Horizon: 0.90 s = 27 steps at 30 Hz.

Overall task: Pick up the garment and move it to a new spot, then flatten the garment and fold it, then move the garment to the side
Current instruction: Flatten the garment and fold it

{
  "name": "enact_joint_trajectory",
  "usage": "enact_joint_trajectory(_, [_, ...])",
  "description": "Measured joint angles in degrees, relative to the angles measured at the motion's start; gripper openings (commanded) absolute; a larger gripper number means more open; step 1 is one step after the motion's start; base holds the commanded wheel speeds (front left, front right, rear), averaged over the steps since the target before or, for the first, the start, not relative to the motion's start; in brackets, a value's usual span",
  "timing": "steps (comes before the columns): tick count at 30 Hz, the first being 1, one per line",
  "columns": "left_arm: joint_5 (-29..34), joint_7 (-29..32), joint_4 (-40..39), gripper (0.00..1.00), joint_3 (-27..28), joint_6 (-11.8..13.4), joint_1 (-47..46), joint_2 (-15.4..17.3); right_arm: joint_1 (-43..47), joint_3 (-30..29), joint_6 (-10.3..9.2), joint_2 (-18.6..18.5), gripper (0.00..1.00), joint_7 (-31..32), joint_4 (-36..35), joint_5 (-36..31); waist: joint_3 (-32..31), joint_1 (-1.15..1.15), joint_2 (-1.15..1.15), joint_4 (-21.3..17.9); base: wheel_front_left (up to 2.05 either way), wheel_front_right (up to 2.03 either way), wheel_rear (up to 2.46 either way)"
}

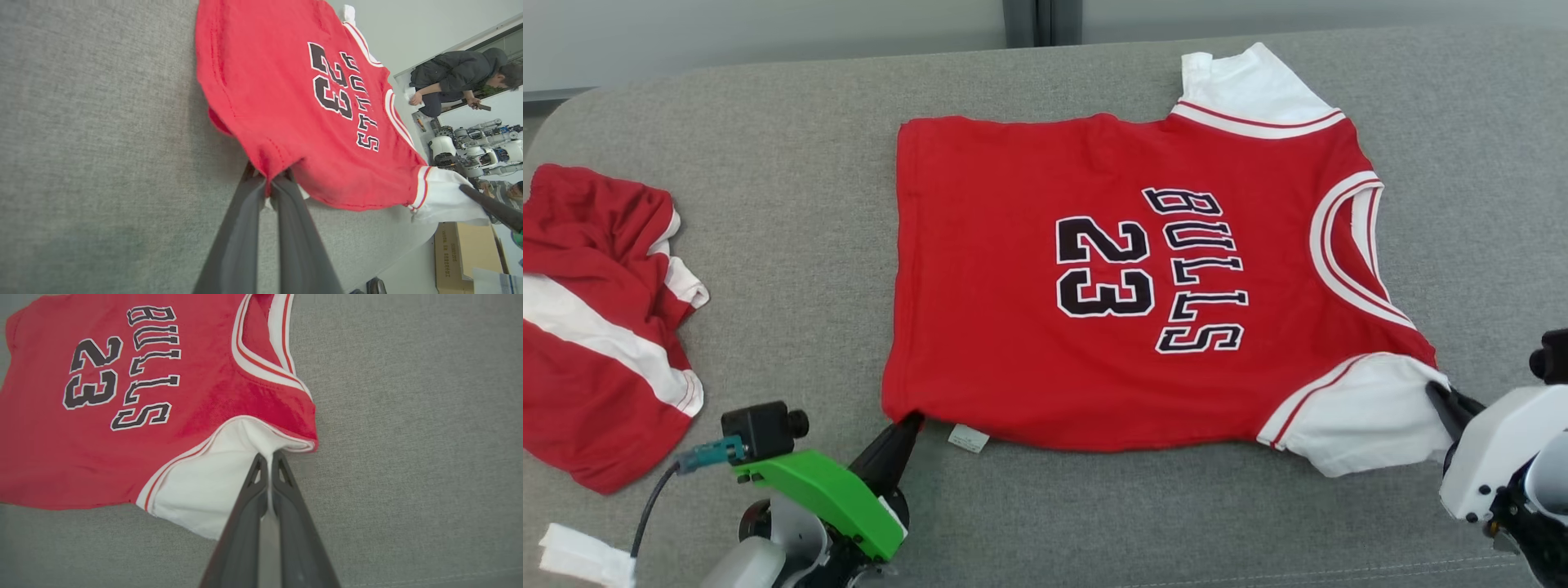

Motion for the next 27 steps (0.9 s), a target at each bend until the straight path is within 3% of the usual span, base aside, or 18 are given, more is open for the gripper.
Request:
enact_joint_trajectory(10, [-3.24, 5.21, -3.82, 0.0, 1.58, 2.41, -7.26, -1.26, -11.76, 3.44, -0.04, -3.57, 0.0, -3.43, 5.88, 1.75, 2.22, 0.0, 0.0, 0.48, 0.0, 0.0, 0.0])
enact_joint_trajectory(21, [-2.43, 8.1, 5.46, 0.0, 1.42, 6.06, -16.03, -3.57, -24.49, 7.56, -0.04, -6.42, 0.0, -8.09, 17.12, 2.86, 5.89, 0.0, 0.0, 0.93, 0.0, 0.0, 0.0])
enact_joint_trajectory(27, [-1.91, 8.04, 10.46, 0.0, 1.2, 6.26, -19.16, -5.16, -29.05, 9.79, -0.05, -6.6, 0.0, -10.94, 22.51, 2.82, 7.71, 0.0, 0.0, 1.01, 0.0, 0.0, 0.0])
